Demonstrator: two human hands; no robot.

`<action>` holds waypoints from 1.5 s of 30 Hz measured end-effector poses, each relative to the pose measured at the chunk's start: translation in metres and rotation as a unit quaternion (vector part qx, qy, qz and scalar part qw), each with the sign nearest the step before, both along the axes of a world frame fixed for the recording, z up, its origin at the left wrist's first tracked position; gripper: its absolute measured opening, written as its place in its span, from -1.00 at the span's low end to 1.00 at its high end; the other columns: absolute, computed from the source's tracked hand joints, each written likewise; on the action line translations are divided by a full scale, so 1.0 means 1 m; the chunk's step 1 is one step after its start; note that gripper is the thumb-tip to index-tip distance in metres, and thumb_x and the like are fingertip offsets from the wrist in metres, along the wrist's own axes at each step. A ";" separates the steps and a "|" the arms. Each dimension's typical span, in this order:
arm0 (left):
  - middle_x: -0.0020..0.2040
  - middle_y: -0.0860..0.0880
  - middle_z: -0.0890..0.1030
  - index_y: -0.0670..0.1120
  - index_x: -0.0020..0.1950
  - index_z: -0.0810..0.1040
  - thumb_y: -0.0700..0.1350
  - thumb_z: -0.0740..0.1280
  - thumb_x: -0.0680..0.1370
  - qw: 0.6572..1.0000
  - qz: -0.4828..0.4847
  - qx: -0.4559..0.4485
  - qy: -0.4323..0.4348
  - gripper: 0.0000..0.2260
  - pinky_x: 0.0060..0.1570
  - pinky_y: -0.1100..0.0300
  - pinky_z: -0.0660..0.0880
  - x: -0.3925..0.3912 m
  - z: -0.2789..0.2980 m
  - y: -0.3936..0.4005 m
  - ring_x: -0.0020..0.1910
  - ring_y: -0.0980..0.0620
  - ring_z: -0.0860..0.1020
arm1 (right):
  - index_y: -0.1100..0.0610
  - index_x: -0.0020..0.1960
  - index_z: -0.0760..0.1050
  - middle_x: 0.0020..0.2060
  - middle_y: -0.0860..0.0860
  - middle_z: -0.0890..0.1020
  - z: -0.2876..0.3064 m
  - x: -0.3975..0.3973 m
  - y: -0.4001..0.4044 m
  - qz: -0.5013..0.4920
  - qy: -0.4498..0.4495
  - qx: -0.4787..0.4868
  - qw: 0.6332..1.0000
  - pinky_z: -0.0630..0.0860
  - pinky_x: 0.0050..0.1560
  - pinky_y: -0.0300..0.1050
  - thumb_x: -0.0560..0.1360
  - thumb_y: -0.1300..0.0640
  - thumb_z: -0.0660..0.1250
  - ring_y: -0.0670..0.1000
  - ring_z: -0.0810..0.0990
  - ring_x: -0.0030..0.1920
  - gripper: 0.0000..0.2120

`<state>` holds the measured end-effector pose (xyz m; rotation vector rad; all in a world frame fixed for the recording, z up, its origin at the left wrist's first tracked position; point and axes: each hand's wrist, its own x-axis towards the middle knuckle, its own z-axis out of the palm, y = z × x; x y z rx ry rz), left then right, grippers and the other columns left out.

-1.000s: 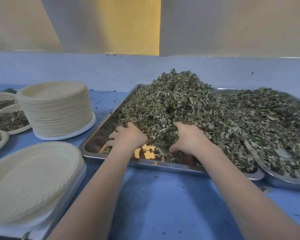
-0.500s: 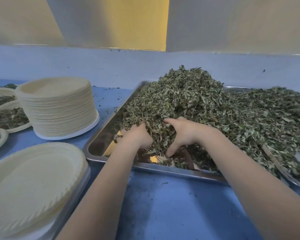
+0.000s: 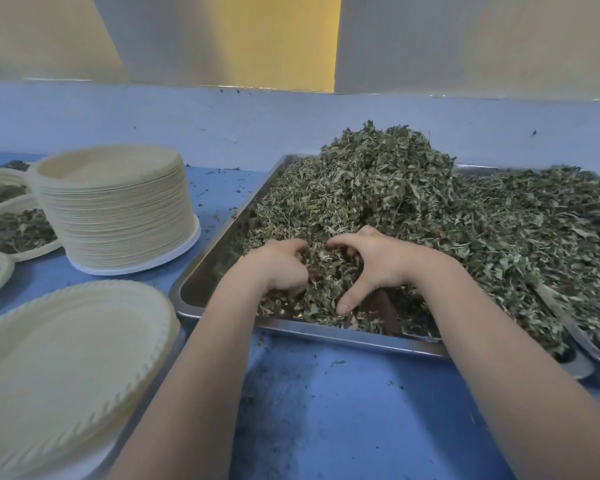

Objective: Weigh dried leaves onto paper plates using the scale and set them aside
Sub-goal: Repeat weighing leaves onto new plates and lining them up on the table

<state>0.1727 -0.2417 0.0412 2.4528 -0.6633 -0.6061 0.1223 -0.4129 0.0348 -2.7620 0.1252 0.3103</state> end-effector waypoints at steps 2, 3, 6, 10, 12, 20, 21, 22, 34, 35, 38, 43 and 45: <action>0.53 -0.08 0.11 0.07 0.55 0.03 -0.31 0.39 0.36 0.998 -0.040 0.018 0.038 -0.12 0.10 0.08 0.41 0.002 0.000 0.005 0.30 -0.06 0.40 | -0.25 0.51 -0.08 0.39 -0.08 0.11 0.001 0.001 0.003 0.019 0.048 -0.023 0.998 0.30 0.36 0.09 0.09 -0.23 0.60 0.09 0.20 0.42 0.20; 0.55 -0.05 0.09 0.07 0.56 -0.01 -0.25 0.46 0.35 0.996 -0.059 0.029 0.053 -0.07 0.25 0.06 0.32 0.002 0.000 0.006 0.42 -0.06 0.26 | -0.25 0.51 -0.14 0.42 -0.09 0.07 0.002 0.002 0.005 0.033 0.062 -0.035 0.997 0.28 0.38 0.08 0.11 -0.24 0.58 0.09 0.18 0.44 0.21; 0.54 -0.02 0.14 0.01 0.56 -0.02 -0.10 0.54 0.33 0.996 -0.071 0.057 0.011 -0.02 0.33 0.12 0.23 0.000 -0.004 0.002 0.46 -0.04 0.21 | -0.19 0.53 -0.10 0.45 -0.10 0.08 0.001 0.004 0.009 0.060 0.062 -0.046 0.995 0.24 0.42 0.02 0.14 -0.23 0.57 0.03 0.18 0.45 0.18; 0.40 -0.08 0.39 -0.08 0.46 0.29 -0.14 0.52 0.37 0.995 -0.022 0.043 -0.082 -0.29 0.19 0.17 0.34 -0.003 -0.009 -0.009 0.33 -0.08 0.39 | -0.13 0.40 0.29 0.23 -0.13 0.44 0.001 0.003 0.012 0.050 0.005 0.034 0.998 0.44 0.23 -0.09 0.11 -0.14 0.62 -0.04 0.48 0.19 -0.06; 0.29 -0.11 0.49 -0.11 0.37 0.39 -0.14 0.51 0.38 0.994 -0.003 0.042 -0.103 -0.41 0.15 0.12 0.39 -0.003 -0.011 -0.012 0.24 -0.11 0.47 | -0.05 0.33 0.39 0.15 -0.09 0.55 -0.001 0.005 0.013 0.037 -0.040 0.056 0.997 0.49 -0.03 -0.27 0.15 -0.05 0.62 -0.03 0.55 0.07 -0.20; 0.08 -0.16 0.56 -0.19 0.24 0.41 -0.27 0.30 0.52 0.993 0.006 -0.002 -0.116 -0.70 -0.17 0.09 0.47 -0.009 0.011 -0.012 -0.05 -0.12 0.55 | 0.17 0.25 0.50 -0.26 -0.14 0.63 0.023 0.001 0.021 0.004 -0.101 0.126 0.987 0.35 -0.54 -0.47 0.30 0.19 0.55 -0.24 0.56 -0.50 -0.46; 0.04 -0.16 0.56 -0.20 0.21 0.41 -0.29 0.27 0.52 0.993 0.004 -0.009 -0.115 -0.74 -0.20 0.09 0.47 -0.011 0.017 -0.009 -0.10 -0.10 0.54 | 0.18 0.23 0.51 -0.32 -0.12 0.64 0.030 0.001 0.024 0.004 -0.105 0.118 0.987 0.35 -0.56 -0.45 0.30 0.19 0.53 -0.23 0.52 -0.53 -0.49; -0.01 -0.15 0.55 -0.21 0.17 0.41 -0.30 0.25 0.53 0.993 0.004 -0.010 -0.119 -0.78 -0.24 0.11 0.46 -0.013 0.024 -0.005 -0.14 -0.08 0.52 | 0.18 0.23 0.51 -0.27 -0.07 0.67 0.038 0.000 0.028 0.005 -0.112 0.104 0.988 0.34 -0.58 -0.45 0.30 0.17 0.52 -0.21 0.51 -0.52 -0.49; 0.11 -0.26 0.58 -0.25 0.07 0.50 -0.27 0.28 0.51 0.979 0.064 0.022 -0.192 -0.84 0.04 0.04 0.47 -0.052 0.087 0.115 0.10 -0.20 0.54 | 0.15 -0.15 0.60 -0.33 0.01 0.64 0.092 -0.010 0.151 0.100 -0.161 0.091 0.978 0.43 -0.43 -0.27 0.30 0.12 0.54 -0.12 0.56 -0.43 -0.80; 0.11 -0.26 0.58 -0.26 0.11 0.51 -0.28 0.28 0.51 0.978 0.078 0.028 -0.192 -0.81 0.07 0.03 0.46 -0.055 0.088 0.130 0.11 -0.20 0.54 | 0.10 -0.18 0.59 -0.34 -0.01 0.63 0.092 -0.011 0.165 0.111 -0.166 0.094 0.976 0.42 -0.43 -0.28 0.30 0.11 0.54 -0.12 0.56 -0.41 -0.82; 0.08 -0.26 0.59 -0.24 0.06 0.50 -0.30 0.30 0.49 0.979 0.098 0.034 -0.175 -0.85 0.03 0.00 0.50 -0.061 0.084 0.169 0.01 -0.18 0.57 | 0.12 -0.10 0.61 -0.26 0.02 0.66 0.087 -0.013 0.205 0.136 -0.147 0.123 0.972 0.46 -0.45 -0.29 0.31 0.17 0.53 -0.11 0.62 -0.35 -0.81; 0.05 -0.25 0.61 -0.25 0.16 0.50 -0.30 0.38 0.44 0.984 0.137 0.015 -0.111 -0.70 0.00 -0.01 0.54 -0.067 0.067 0.213 0.01 -0.20 0.59 | 0.17 -0.06 0.58 -0.33 0.06 0.61 0.070 -0.018 0.244 0.143 -0.091 0.171 0.971 0.39 -0.58 -0.34 0.33 0.24 0.54 -0.18 0.52 -0.56 -0.77; 0.15 -0.16 0.55 -0.16 0.30 0.42 -0.28 0.42 0.43 0.985 0.146 -0.011 -0.090 -0.55 -0.01 0.02 0.56 -0.069 0.063 0.223 0.04 -0.15 0.58 | 0.06 0.06 0.55 -0.22 -0.02 0.60 0.070 -0.020 0.247 0.162 -0.081 0.119 0.976 0.37 -0.58 -0.34 0.30 0.08 0.58 -0.24 0.53 -0.46 -0.62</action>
